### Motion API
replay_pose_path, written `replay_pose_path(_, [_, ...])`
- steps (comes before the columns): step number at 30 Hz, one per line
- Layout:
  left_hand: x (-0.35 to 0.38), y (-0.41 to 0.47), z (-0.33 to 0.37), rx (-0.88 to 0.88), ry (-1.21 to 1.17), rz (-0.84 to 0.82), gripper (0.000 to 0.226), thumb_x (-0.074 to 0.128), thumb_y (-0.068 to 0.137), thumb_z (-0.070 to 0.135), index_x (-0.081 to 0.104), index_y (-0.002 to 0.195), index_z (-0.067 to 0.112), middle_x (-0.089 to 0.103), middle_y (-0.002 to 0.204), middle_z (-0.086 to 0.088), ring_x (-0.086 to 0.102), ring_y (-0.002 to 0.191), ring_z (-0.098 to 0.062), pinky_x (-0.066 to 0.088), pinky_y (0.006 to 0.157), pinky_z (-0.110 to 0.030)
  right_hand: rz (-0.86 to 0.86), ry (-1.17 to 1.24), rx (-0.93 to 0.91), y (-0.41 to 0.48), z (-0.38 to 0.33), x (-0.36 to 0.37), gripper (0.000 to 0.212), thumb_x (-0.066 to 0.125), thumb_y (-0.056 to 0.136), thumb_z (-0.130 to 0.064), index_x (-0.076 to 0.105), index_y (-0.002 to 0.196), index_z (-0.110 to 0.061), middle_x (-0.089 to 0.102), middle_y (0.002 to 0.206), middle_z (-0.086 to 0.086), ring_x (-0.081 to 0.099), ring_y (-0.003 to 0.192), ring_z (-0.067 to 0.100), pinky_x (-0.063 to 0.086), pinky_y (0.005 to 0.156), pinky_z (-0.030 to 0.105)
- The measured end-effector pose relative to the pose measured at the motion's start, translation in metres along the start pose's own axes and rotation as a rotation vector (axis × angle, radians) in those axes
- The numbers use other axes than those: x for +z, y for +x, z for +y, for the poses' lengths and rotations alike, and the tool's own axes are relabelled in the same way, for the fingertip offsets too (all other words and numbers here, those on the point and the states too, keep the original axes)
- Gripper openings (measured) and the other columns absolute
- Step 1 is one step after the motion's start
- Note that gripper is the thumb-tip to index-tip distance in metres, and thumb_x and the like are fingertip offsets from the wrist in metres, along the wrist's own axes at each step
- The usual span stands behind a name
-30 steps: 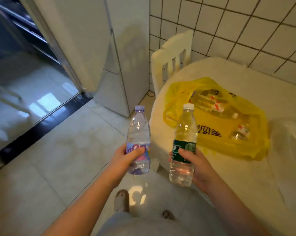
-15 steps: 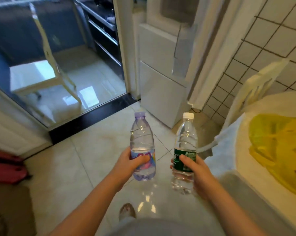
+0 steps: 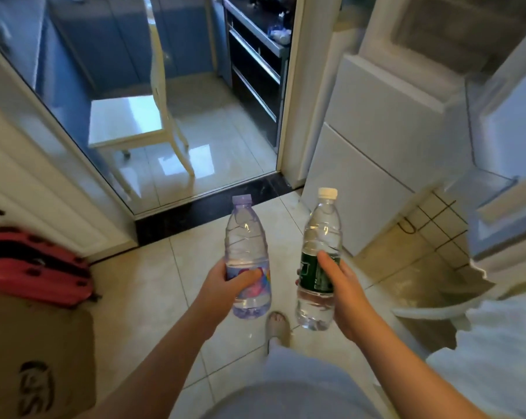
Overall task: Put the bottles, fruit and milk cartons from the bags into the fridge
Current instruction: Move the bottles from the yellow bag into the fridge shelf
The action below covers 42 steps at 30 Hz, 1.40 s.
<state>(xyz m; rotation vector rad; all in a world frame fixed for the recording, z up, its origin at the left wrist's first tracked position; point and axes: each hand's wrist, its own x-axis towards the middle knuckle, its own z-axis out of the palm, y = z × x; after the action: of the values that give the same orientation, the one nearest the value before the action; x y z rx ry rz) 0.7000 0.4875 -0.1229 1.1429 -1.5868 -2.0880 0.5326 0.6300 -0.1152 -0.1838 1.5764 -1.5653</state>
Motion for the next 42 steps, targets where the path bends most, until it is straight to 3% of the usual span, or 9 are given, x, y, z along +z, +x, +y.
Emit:
replay_pose_path(2, [-0.013,0.027,0.01,0.013,0.003,0.032,0.064,0.087,0.07,0.039,0.059,0.124,0.02,0.072,0.11,-0.005,0.071,0.099,-0.023,0.058,0.074,-0.024,-0.014,-0.021,-0.004,0.036,-0.011,0.018,0.065,0.068,0.073,-0.055,0.061,0.125,-0.016,0.074,0.107,0.014,0.071,0.099,0.034,0.058,0.076,0.042])
replay_pose_path(8, [-0.035,0.129,0.06,0.07,0.019,0.128,0.055,0.08,0.063,0.033,0.064,0.116,0.023,0.077,0.101,0.002,0.072,0.097,-0.02,0.058,0.073,-0.023,-0.072,-0.051,-0.067,0.148,-0.067,0.061,0.068,0.068,0.069,-0.058,0.06,0.128,-0.025,0.072,0.113,0.008,0.07,0.103,0.028,0.06,0.074,0.036])
replay_pose_path(13, [-0.022,0.227,0.122,0.127,0.045,0.105,0.046,0.082,0.076,0.017,0.06,0.115,0.028,0.072,0.108,0.002,0.069,0.1,-0.02,0.057,0.071,-0.021,-0.051,-0.074,-0.144,0.234,-0.133,0.069,0.069,0.065,0.067,-0.062,0.059,0.127,-0.028,0.071,0.115,0.004,0.068,0.108,0.024,0.056,0.092,0.044])
replay_pose_path(17, [0.004,0.296,0.173,0.167,0.058,0.023,0.047,0.076,0.068,0.02,0.063,0.113,0.027,0.075,0.1,0.003,0.072,0.095,-0.017,0.057,0.071,-0.023,-0.025,-0.048,-0.221,0.285,-0.186,0.061,0.049,0.062,0.073,-0.055,0.061,0.117,-0.033,0.071,0.113,0.0,0.068,0.105,0.018,0.055,0.085,0.033])
replay_pose_path(21, [0.039,0.352,0.215,0.231,0.076,-0.087,0.047,0.075,0.069,0.017,0.064,0.114,0.022,0.076,0.101,-0.001,0.073,0.094,-0.019,0.059,0.074,-0.027,0.045,-0.011,-0.315,0.324,-0.229,0.041,0.054,0.068,0.081,-0.054,0.06,0.126,-0.027,0.072,0.115,0.001,0.069,0.107,0.021,0.055,0.092,0.04])
replay_pose_path(27, [0.106,0.416,0.278,0.37,0.129,-0.287,0.045,0.074,0.073,0.012,0.064,0.116,0.018,0.075,0.102,-0.003,0.071,0.095,-0.02,0.058,0.075,-0.027,0.199,0.032,-0.485,0.357,-0.287,-0.006,0.017,0.059,0.094,-0.026,0.063,0.111,-0.025,0.076,0.093,-0.012,0.071,0.088,0.003,0.053,0.068,0.016])
replay_pose_path(32, [0.171,0.469,0.327,0.462,0.145,-0.465,0.051,0.075,0.075,0.009,0.06,0.123,0.017,0.072,0.109,-0.008,0.069,0.102,-0.029,0.058,0.087,-0.042,0.372,0.064,-0.638,0.385,-0.342,-0.038,0.035,0.071,0.085,-0.04,0.063,0.117,-0.029,0.075,0.104,-0.008,0.071,0.099,0.01,0.055,0.076,0.022])
replay_pose_path(38, [0.259,0.526,0.391,0.577,0.096,-0.634,0.062,0.077,0.067,0.014,0.059,0.125,0.009,0.074,0.108,-0.008,0.071,0.099,-0.021,0.057,0.079,-0.028,0.54,0.075,-0.823,0.412,-0.405,-0.088,0.03,0.069,0.086,-0.03,0.062,0.115,-0.028,0.075,0.102,-0.013,0.07,0.099,0.005,0.054,0.076,0.018])
replay_pose_path(42, [0.314,0.561,0.433,0.651,0.11,-0.747,0.06,0.079,0.063,0.021,0.062,0.12,0.017,0.075,0.103,0.002,0.072,0.096,-0.014,0.055,0.077,-0.025,0.636,0.055,-0.911,0.427,-0.453,-0.119,0.033,0.069,0.082,-0.033,0.063,0.115,-0.03,0.075,0.105,-0.01,0.07,0.1,0.009,0.054,0.078,0.021])
